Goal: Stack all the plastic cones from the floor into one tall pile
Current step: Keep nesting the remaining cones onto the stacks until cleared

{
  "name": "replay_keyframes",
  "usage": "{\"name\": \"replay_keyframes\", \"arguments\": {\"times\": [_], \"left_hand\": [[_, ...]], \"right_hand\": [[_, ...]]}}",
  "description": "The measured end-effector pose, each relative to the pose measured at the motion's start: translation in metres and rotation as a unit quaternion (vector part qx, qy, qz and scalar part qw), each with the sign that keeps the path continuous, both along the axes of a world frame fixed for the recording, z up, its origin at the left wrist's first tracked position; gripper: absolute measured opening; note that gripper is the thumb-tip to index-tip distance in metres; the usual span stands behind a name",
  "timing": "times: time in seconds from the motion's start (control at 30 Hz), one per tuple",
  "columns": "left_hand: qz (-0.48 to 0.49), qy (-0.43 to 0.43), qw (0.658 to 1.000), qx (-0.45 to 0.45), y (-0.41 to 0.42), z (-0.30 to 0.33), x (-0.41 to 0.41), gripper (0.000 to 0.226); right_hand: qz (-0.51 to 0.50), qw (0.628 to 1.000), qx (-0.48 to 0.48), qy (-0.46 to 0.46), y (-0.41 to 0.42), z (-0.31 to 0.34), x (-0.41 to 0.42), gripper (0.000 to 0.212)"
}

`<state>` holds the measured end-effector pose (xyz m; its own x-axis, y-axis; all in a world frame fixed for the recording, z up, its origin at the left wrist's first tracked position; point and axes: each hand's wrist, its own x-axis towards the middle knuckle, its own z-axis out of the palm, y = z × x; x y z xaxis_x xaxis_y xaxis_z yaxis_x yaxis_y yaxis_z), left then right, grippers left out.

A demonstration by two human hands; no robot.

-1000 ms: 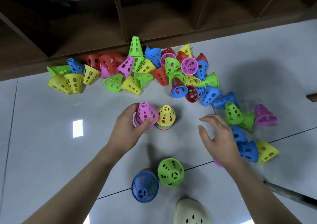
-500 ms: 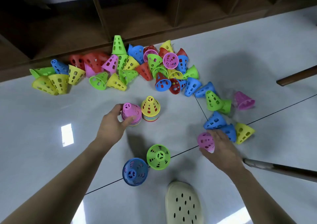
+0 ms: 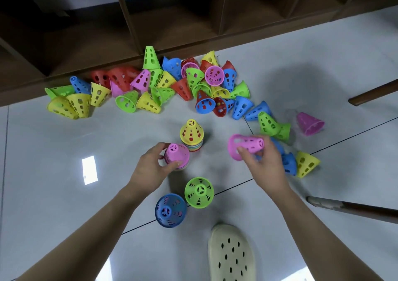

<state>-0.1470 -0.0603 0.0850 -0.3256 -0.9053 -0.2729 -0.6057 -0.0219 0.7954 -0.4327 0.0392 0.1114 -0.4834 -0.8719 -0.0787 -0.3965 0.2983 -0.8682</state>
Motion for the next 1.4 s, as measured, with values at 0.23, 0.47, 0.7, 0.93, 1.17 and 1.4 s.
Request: {"name": "replay_keyframes", "arguments": {"times": [0.23,0.47,0.7,0.93,1.17,1.4], "left_hand": [[-0.071,-0.057,0.995,0.026,-0.009,-0.008,0.017,0.055],[-0.134,-0.209,0.954,-0.166,-0.083,-0.020,0.029,0.053],[-0.270,-0.473,0.796,-0.265,-0.168,-0.011,0.020,0.072],[-0.289,-0.565,0.732,-0.248,-0.196,-0.008,0.008,0.078],[-0.288,-0.626,0.665,-0.286,-0.188,-0.017,0.002,0.049],[-0.068,-0.334,0.910,-0.238,-0.133,-0.008,0.006,0.047]], "right_hand": [[0.164,0.981,-0.054,0.083,-0.076,0.042,0.050,0.047],[0.303,0.928,0.057,0.209,-0.116,0.022,0.060,0.050],[0.296,0.929,0.087,0.206,-0.114,-0.004,0.048,0.044],[0.225,0.952,0.076,0.192,-0.111,-0.017,0.041,0.043],[0.193,0.965,0.054,0.170,-0.105,-0.030,0.041,0.048],[0.178,0.969,0.052,0.166,-0.103,-0.028,0.045,0.047]]}}
